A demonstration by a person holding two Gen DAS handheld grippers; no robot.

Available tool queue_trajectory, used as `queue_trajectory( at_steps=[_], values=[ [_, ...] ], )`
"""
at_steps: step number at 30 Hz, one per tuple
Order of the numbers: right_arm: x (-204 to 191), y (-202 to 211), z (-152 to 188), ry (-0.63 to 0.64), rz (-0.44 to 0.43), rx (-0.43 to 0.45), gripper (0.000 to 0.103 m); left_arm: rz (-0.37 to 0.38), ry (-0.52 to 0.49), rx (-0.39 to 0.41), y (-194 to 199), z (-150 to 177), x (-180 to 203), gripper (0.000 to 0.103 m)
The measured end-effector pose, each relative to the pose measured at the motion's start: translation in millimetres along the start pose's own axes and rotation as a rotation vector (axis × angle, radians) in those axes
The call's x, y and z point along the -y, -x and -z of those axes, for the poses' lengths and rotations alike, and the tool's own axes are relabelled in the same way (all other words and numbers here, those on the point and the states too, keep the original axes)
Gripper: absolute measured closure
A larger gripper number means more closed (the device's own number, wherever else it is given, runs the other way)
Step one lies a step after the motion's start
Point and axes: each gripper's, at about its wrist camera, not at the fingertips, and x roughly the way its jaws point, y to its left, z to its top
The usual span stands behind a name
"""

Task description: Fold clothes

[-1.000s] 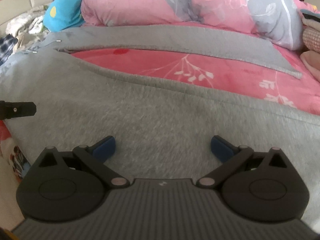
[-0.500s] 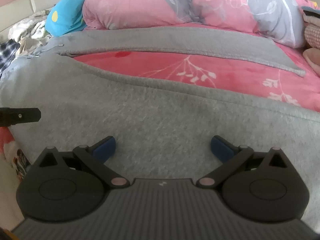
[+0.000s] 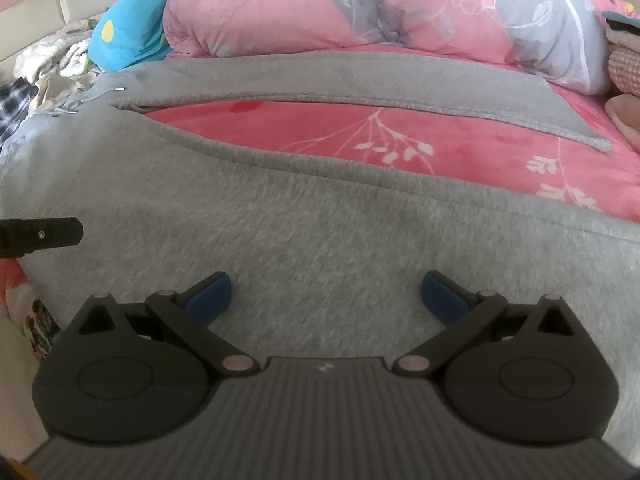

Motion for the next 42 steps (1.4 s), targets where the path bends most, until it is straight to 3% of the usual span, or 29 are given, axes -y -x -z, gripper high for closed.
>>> queue_trajectory(
  at_steps=[16,26,42],
  values=[
    [1,2,4,-0.002,-0.002,0.025,0.001,-0.038,-0.05,-0.013,-2,1,8,0.0],
    [-1,2,6,-0.006,0.006,0.045,0.001,-0.016,-0.009,0.075,10,5,2,0.0],
    [-6,4,3,0.006,0.013,0.021,0.001,-0.01,0.008,0.016,3,3,-2,0.0]
  ],
)
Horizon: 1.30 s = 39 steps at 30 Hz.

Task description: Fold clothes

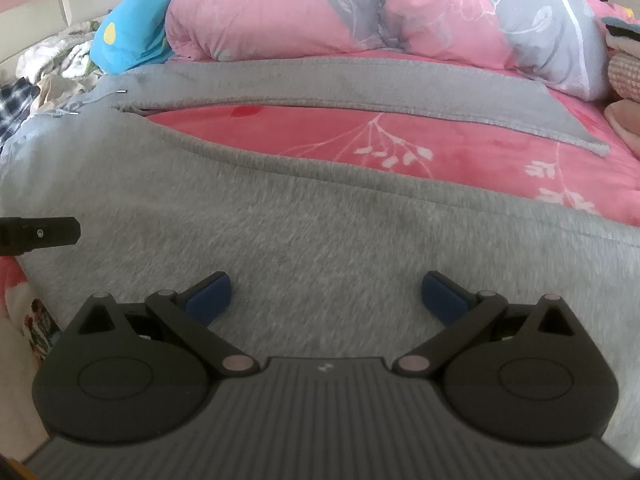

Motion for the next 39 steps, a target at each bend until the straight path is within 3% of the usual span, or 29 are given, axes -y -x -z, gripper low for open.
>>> queue_trajectory(
  at_steps=[10,39],
  values=[
    [-1,3,8,0.018,0.007,0.044,0.001,0.02,0.021,0.001,1,0,-4,0.0],
    [-5,2,12,0.019,0.025,0.074,0.001,-0.027,-0.038,-0.031,-4,0,5,0.0]
  ],
)
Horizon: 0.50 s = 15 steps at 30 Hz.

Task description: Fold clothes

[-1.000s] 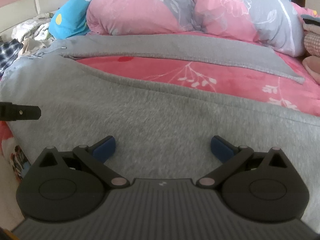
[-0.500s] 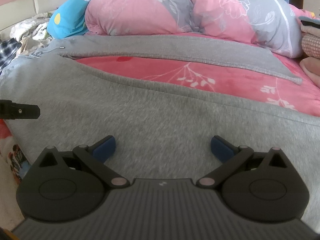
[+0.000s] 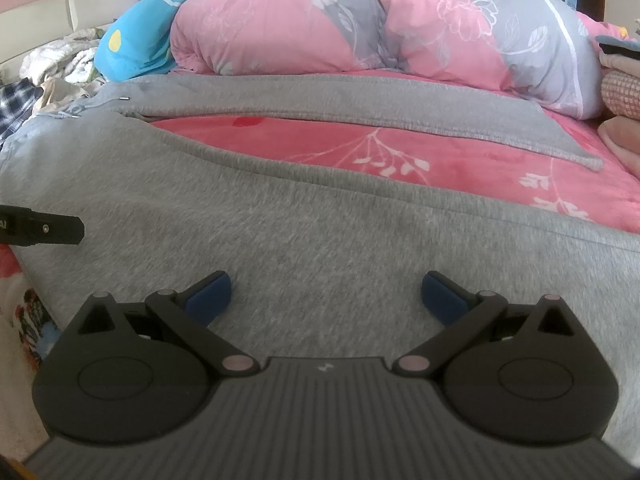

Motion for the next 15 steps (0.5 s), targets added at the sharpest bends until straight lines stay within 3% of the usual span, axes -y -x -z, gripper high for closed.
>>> queue_trajectory(
  at_steps=[6,15],
  values=[
    [-1,2,0,0.001,-0.002,-0.004,0.001,-0.028,-0.049,-0.024,-5,-1,7,0.0],
    [-6,21,10,0.061,-0.014,0.001,0.001,-0.002,-0.016,-0.021,-3,-2,1,0.0]
  ],
)
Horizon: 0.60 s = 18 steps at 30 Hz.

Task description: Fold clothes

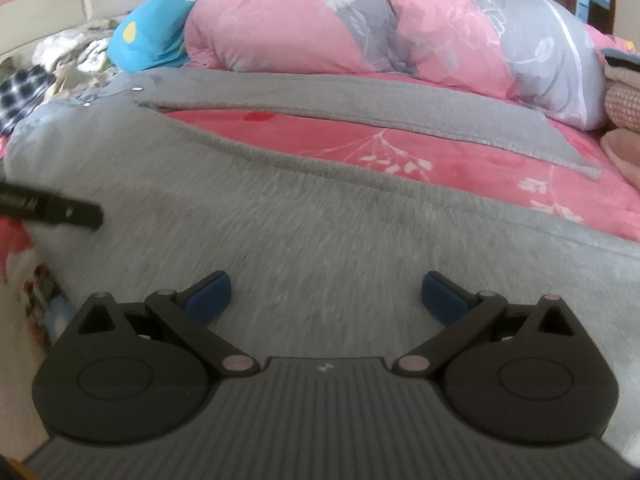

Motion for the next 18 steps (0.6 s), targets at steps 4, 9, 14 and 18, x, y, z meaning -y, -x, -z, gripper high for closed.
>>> queue_trajectory(
  at_steps=[4,9,14,18],
  values=[
    [1,16,12,0.013,-0.038,-0.003,0.001,0.03,0.029,0.008,4,0,-5,0.0],
    [7,42,24,0.018,-0.086,0.029,0.001,0.056,0.076,0.05,22,1,-11,0.0],
    [23,69,26,-0.078,-0.12,0.098,0.001,0.089,0.14,0.147,65,6,-15,0.0],
    [24,88,20,-0.105,-0.154,0.154,0.001,0.093,0.152,0.237,108,5,-19,0.0]
  ],
)
